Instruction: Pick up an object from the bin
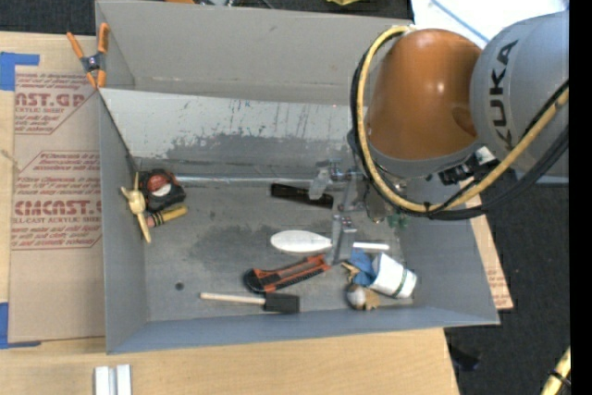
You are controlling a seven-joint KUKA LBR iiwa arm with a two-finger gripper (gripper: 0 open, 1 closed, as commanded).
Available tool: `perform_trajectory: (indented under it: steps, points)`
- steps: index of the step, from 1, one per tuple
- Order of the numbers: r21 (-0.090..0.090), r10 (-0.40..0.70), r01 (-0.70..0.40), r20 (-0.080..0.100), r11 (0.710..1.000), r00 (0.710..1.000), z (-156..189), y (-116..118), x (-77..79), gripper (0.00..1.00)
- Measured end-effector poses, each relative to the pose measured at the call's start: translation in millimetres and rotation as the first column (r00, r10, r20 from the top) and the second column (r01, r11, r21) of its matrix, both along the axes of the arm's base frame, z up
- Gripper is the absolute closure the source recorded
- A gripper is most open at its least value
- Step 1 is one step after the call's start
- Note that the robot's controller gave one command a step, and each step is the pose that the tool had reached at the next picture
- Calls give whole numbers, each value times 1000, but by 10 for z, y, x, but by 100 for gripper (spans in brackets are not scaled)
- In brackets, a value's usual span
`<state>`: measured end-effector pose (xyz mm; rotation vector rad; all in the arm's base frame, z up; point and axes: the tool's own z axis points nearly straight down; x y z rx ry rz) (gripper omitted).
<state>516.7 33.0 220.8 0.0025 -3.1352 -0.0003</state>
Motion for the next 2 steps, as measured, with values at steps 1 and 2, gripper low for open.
perform_trajectory:
  steps: [1, 2]
  points:
    - [1, -1, 1, 8, 1000, 1000, 40, -1, 16, 0]
    - [1, -43, 43, 9, 999, 999, -1497, -552, 123, 0]
